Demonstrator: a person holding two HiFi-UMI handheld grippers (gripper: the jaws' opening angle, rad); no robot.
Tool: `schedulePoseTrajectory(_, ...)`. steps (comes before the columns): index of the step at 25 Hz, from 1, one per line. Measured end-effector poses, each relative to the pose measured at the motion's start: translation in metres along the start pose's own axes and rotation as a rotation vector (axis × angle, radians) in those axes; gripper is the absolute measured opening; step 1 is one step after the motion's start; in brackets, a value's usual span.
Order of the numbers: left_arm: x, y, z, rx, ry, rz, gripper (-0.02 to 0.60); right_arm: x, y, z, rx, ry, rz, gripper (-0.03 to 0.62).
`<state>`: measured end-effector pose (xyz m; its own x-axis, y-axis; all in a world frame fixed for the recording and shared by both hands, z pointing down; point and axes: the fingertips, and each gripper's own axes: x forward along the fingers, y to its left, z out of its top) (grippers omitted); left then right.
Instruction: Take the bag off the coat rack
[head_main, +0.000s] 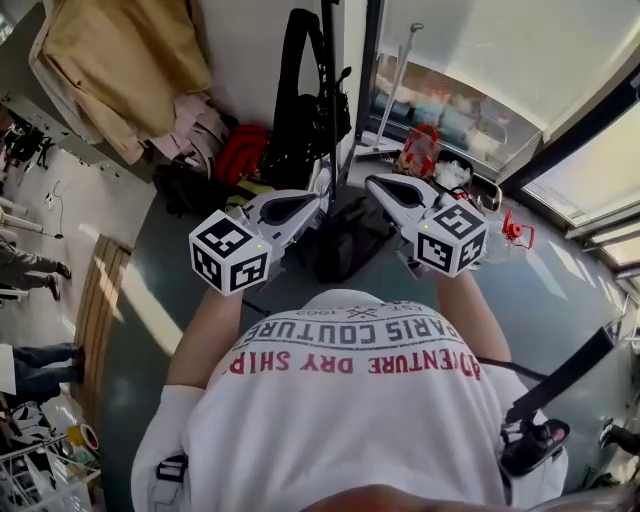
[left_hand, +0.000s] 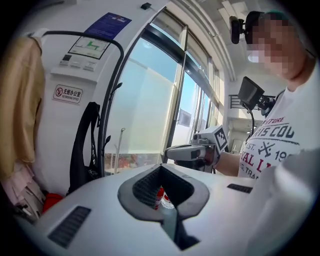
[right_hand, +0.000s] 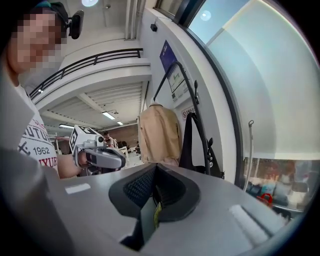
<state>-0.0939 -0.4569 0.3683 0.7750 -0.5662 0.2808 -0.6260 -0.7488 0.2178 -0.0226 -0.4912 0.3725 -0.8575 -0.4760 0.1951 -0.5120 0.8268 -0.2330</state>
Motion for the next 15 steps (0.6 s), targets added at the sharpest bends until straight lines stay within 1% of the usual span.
schedulePoseTrajectory(2, 0.005, 0.018, 0.006, 0.003, -0.005, 0.002, 0.0, 0.011, -0.012, 0.006, 0.004, -0.007, -0.005, 0.0)
schedulePoseTrajectory(5, 0.011, 0.044, 0.019, 0.021, -0.042, -0.012, 0.0, 0.03, -0.028, 0.016, 0.005, -0.017, -0.019, 0.0)
schedulePoseTrajectory(7, 0.014, 0.063, 0.028, 0.017, -0.059, -0.023, 0.0, 0.046, -0.039, 0.022, 0.013, -0.016, -0.03, 0.001)
schedulePoseTrajectory(10, 0.02, 0.091, 0.041, 0.024, -0.042, -0.034, 0.0, 0.067, -0.051, 0.031, 0.017, -0.01, -0.041, 0.0)
schedulePoseTrajectory(12, 0.022, 0.109, 0.054, 0.042, -0.049, -0.025, 0.0, 0.077, -0.058, 0.037, 0.014, -0.007, -0.045, 0.0)
schedulePoseTrajectory(15, 0.022, 0.138, 0.074, 0.067, -0.076, 0.01, 0.0, 0.086, -0.071, 0.037, 0.015, 0.008, -0.065, 0.0)
